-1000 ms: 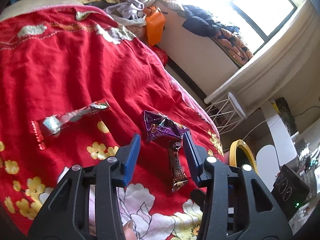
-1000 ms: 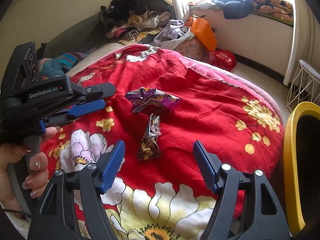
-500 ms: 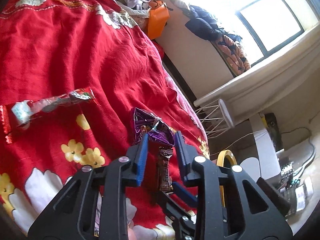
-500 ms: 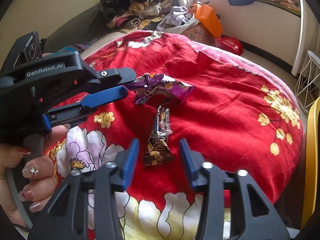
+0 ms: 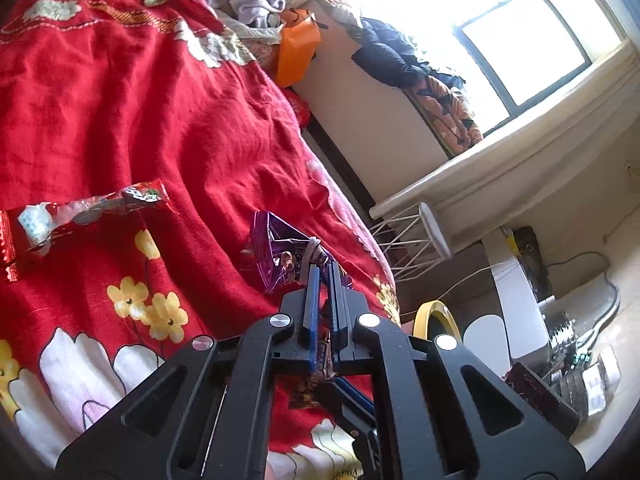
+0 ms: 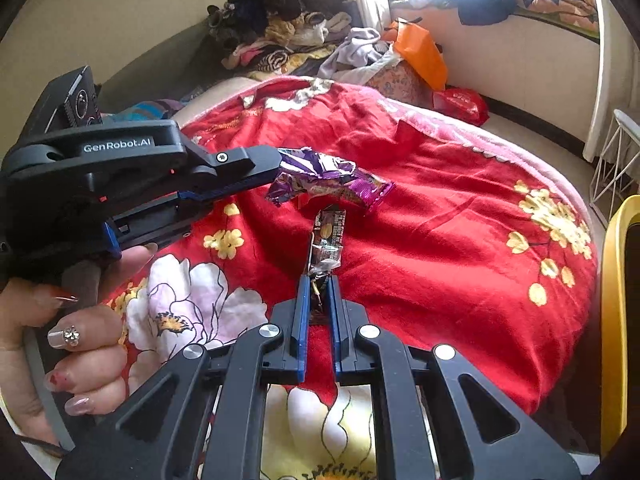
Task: Collect trash
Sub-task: 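Grasp the purple wrapper with the left tool while the right tool grasps the brown candy wrapper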
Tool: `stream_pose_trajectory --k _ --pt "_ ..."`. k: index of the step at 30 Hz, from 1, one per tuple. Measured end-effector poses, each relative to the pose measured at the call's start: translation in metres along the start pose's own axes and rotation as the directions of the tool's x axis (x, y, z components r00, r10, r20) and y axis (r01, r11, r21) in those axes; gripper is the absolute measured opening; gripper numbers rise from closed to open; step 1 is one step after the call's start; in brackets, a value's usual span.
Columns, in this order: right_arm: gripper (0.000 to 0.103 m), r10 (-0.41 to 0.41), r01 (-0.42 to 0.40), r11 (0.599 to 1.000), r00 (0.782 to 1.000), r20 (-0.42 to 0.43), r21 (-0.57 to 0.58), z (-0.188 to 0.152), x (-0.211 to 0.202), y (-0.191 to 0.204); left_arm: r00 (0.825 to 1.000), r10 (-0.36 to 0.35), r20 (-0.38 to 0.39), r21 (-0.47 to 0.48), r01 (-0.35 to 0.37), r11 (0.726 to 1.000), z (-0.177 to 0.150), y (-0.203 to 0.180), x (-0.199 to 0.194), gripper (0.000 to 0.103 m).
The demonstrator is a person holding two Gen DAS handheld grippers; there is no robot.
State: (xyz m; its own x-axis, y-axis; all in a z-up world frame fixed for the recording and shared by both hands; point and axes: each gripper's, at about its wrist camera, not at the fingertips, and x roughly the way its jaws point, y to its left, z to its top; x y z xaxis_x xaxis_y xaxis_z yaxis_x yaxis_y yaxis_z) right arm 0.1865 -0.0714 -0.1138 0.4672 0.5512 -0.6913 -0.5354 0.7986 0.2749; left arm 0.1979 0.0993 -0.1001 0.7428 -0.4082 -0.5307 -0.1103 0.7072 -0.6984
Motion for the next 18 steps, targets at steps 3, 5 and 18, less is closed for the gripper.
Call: stream_pose_trajectory --k 3,5,18 --pt "0.009 0.005 -0.005 1.000 1.000 0.011 0.006 -0.001 -0.007 -0.002 1.000 0.002 0.012 0.024 -0.002 1.000 -0.001 -0.006 -0.005 0.001" --pt "0.009 0.005 -0.006 1.000 1.000 0.019 0.012 -0.002 -0.012 -0.004 1.000 0.001 0.021 0.036 -0.002 0.999 -0.001 -0.009 -0.009 0.001" --pt "0.009 -0.038 0.033 0.999 0.993 0.113 0.040 0.002 -0.052 -0.021 0.999 -0.009 0.054 0.122 0.003 0.993 0.003 -0.037 -0.022 0.001"
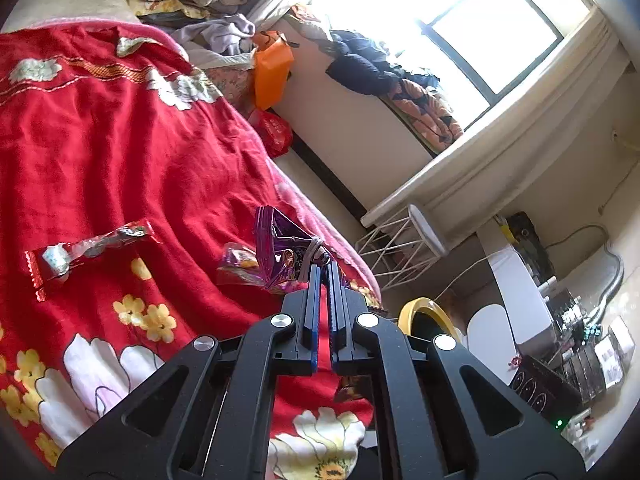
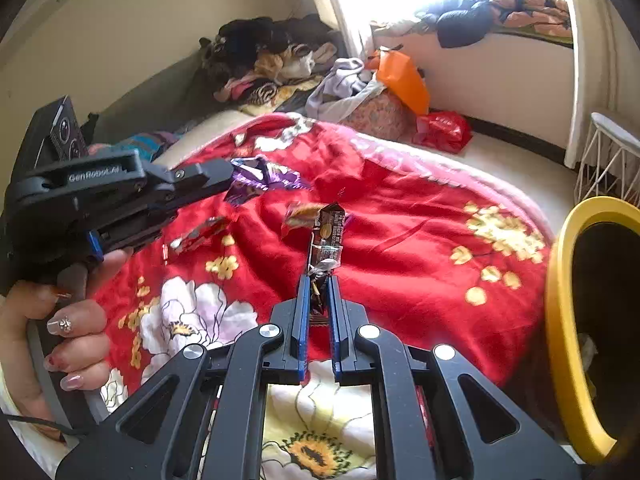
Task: Collect trash
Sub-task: 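Grasp the purple wrapper with the left tool while the right tool grasps the brown candy wrapper, then carry the purple wrapper over the bin with the left tool while the right tool carries the brown wrapper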
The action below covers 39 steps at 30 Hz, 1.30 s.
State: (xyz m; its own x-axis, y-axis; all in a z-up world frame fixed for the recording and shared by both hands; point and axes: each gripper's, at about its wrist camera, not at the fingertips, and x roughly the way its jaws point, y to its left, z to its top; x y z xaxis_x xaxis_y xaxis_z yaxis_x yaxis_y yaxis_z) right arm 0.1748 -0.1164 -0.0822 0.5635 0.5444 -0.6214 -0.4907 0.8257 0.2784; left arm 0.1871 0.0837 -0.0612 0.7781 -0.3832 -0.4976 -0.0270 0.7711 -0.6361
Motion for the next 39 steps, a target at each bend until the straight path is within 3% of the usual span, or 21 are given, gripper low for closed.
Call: stream_pose_trajectory --k 18,39 --pt "0.009 -0.143 0.129 0.985 0.982 0.126 0.114 0.008 -0.058 -0.063 0.999 -0.035 -0.034 0.141 0.039 0.989 -0.018 -0.049 0.005 0.001" --pt "0.009 -0.308 0.263 0.933 0.937 0.166 0.245 -0.005 -0.096 -0.127 0.993 -0.065 -0.099 0.288 0.091 0.953 -0.051 -0.104 0.020 0.001"
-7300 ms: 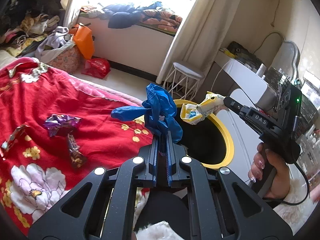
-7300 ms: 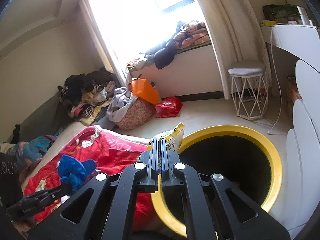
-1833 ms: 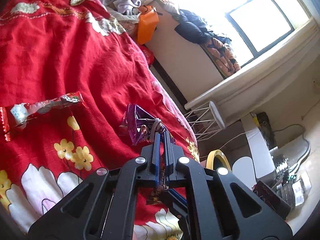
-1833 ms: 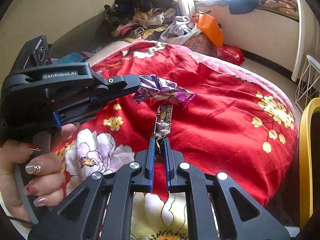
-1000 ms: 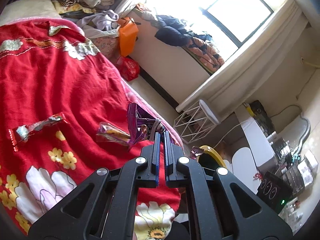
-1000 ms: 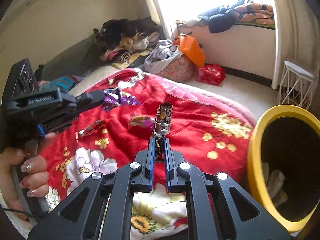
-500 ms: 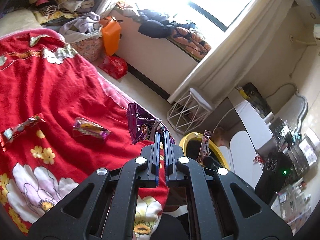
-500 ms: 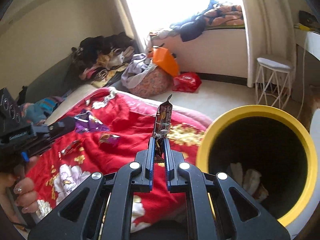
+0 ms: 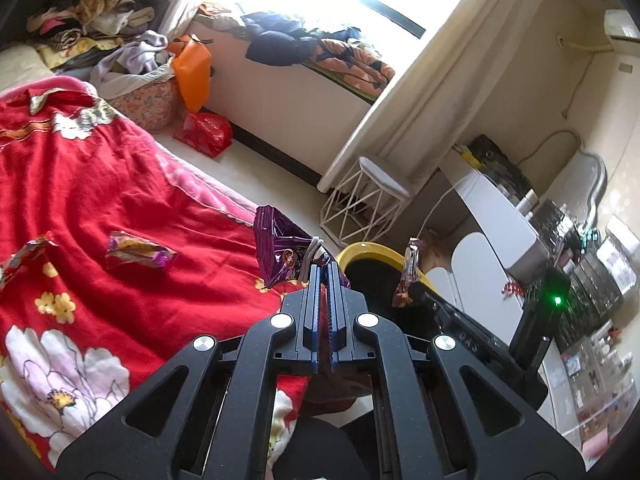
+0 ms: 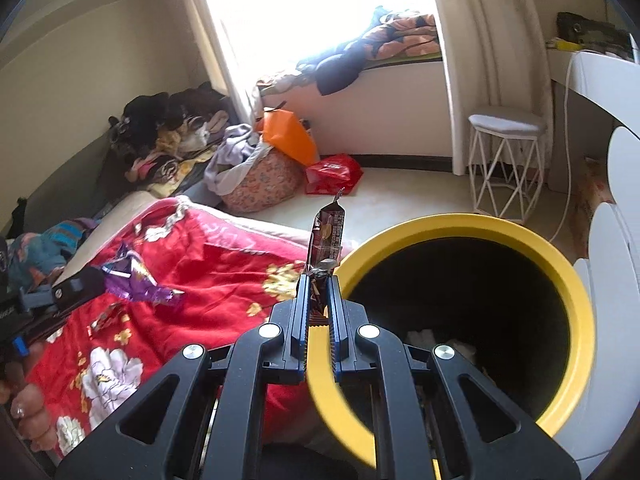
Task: Collect trash
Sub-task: 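Carry the purple wrapper over the bin with the left tool while the right tool carries the brown wrapper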
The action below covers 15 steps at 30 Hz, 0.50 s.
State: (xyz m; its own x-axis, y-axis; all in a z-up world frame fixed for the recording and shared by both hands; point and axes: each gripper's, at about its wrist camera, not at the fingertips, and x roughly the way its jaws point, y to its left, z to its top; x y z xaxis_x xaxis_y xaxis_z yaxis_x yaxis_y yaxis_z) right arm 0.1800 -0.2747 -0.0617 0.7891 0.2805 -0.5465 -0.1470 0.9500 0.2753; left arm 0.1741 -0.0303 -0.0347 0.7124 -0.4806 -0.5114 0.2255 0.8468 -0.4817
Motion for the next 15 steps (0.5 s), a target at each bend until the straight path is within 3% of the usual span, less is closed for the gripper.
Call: stream_pose_trajectory --k 15 --pt "0.009 -0.079 0.078 0.996 0.996 0.029 0.050 0.003 -0.006 -0.034 0.998 -0.033 -0.054 0.067 0.036 0.997 -0.017 -0.032 0.019 0.001"
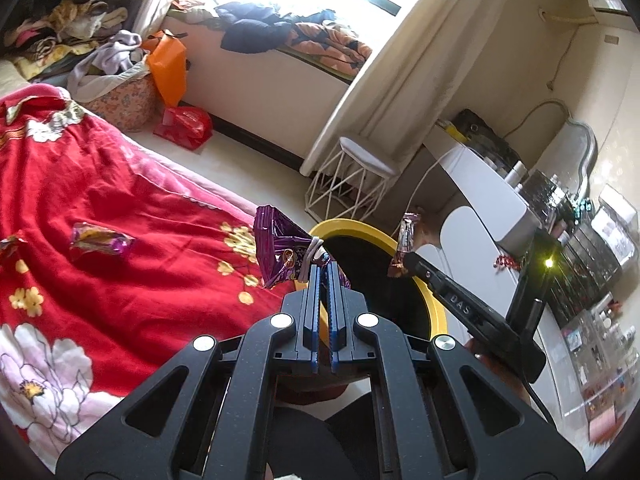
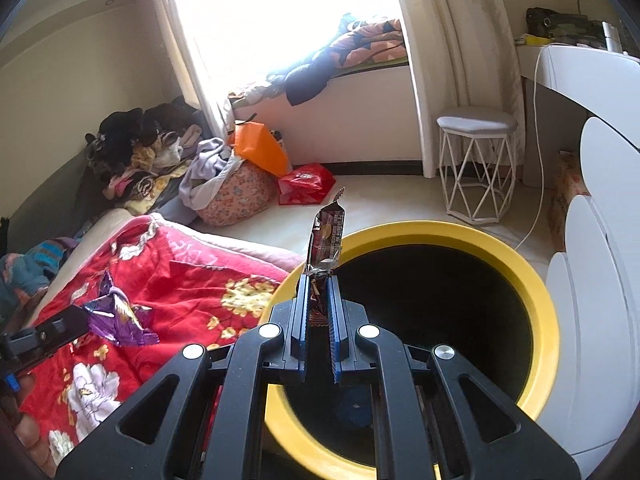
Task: Collect trash
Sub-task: 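Carry the purple wrapper over the bin with the left tool while the right tool carries the brown wrapper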
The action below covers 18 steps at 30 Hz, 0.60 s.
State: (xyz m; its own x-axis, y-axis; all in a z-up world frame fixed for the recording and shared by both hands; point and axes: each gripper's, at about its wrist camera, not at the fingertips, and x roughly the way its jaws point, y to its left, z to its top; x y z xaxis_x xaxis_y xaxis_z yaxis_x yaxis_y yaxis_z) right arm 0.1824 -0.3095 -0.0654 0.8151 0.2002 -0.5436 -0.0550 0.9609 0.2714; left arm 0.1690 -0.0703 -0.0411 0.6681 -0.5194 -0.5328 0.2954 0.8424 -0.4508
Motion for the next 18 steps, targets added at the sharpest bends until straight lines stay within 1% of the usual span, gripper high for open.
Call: stream_pose_trajectory --k 18 --pt "0.009 -0.076 0.075 0.994 0.997 0.010 0.074 0.002 0.000 -0.039 0.998 -0.020 -0.058 0.070 0.024 0.997 -0.008 -0.032 0.028 0.002"
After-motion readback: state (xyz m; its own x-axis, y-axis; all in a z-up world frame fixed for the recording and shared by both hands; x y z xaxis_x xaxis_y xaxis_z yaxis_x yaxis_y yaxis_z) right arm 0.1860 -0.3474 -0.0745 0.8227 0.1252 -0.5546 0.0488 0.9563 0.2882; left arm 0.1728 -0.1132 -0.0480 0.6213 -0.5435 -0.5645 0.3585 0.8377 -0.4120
